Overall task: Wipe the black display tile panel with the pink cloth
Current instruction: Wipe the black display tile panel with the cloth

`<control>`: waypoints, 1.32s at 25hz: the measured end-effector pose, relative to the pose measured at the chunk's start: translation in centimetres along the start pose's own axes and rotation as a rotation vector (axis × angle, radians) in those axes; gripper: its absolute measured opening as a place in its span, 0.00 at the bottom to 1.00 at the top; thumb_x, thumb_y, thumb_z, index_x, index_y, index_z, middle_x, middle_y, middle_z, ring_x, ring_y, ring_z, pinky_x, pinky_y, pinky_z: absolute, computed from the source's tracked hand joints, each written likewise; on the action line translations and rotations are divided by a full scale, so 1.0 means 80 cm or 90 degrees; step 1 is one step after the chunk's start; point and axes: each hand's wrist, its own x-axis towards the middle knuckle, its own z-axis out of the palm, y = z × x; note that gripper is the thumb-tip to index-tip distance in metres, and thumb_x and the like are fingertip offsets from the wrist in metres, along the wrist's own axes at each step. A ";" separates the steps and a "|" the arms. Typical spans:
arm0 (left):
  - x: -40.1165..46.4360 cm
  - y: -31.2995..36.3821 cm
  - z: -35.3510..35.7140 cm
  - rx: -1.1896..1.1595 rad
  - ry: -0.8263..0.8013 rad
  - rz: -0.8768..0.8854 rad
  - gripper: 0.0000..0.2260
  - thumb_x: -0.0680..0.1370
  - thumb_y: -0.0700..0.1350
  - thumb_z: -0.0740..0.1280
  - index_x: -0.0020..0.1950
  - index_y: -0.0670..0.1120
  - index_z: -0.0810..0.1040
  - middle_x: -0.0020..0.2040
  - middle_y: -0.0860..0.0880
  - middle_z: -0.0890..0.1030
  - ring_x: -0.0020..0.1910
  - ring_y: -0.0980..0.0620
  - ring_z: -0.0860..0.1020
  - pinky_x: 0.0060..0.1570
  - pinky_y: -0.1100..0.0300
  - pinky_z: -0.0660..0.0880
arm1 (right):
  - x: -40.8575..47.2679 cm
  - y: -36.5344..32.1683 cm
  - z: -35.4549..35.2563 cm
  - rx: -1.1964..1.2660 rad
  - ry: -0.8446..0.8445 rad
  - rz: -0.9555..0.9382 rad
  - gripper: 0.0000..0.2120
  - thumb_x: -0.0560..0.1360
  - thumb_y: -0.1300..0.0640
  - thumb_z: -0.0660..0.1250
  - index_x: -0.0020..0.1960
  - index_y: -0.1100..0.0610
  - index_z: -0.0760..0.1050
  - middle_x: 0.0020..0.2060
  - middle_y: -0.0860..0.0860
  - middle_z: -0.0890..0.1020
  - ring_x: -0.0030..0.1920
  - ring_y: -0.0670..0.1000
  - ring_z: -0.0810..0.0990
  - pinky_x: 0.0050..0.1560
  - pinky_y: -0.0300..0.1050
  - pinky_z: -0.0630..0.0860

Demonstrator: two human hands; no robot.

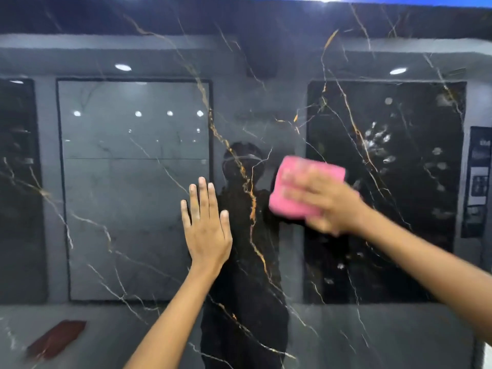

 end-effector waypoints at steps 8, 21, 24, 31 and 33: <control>0.001 -0.008 -0.001 -0.010 -0.007 0.034 0.26 0.80 0.47 0.49 0.78 0.41 0.52 0.78 0.46 0.50 0.78 0.48 0.47 0.75 0.51 0.42 | 0.144 0.037 -0.020 0.012 0.116 0.163 0.33 0.62 0.56 0.59 0.67 0.59 0.72 0.69 0.62 0.69 0.71 0.66 0.63 0.72 0.60 0.57; -0.002 -0.014 -0.002 -0.027 0.002 0.072 0.26 0.80 0.46 0.50 0.77 0.41 0.53 0.78 0.45 0.52 0.78 0.48 0.48 0.75 0.51 0.43 | 0.179 0.051 -0.033 0.034 0.145 0.164 0.31 0.63 0.57 0.63 0.67 0.56 0.72 0.69 0.64 0.68 0.70 0.67 0.64 0.71 0.63 0.59; -0.003 -0.017 -0.005 -0.034 -0.008 0.083 0.26 0.80 0.46 0.51 0.77 0.40 0.53 0.78 0.44 0.52 0.77 0.47 0.49 0.75 0.51 0.43 | 0.071 -0.069 0.021 0.055 0.011 0.032 0.34 0.63 0.56 0.62 0.70 0.54 0.66 0.72 0.61 0.64 0.72 0.63 0.61 0.73 0.60 0.55; -0.004 -0.012 -0.008 -0.028 -0.033 0.055 0.25 0.81 0.46 0.51 0.78 0.40 0.53 0.78 0.43 0.52 0.77 0.46 0.49 0.75 0.49 0.45 | -0.017 -0.061 0.014 0.074 -0.044 -0.009 0.34 0.62 0.57 0.69 0.69 0.53 0.67 0.71 0.58 0.62 0.68 0.61 0.64 0.68 0.57 0.62; -0.023 -0.003 -0.011 -0.094 -0.031 0.024 0.25 0.81 0.45 0.50 0.78 0.40 0.53 0.78 0.43 0.52 0.78 0.46 0.48 0.75 0.50 0.44 | 0.024 -0.017 -0.005 0.082 0.084 0.190 0.31 0.64 0.59 0.67 0.67 0.56 0.71 0.70 0.65 0.63 0.69 0.64 0.64 0.69 0.58 0.63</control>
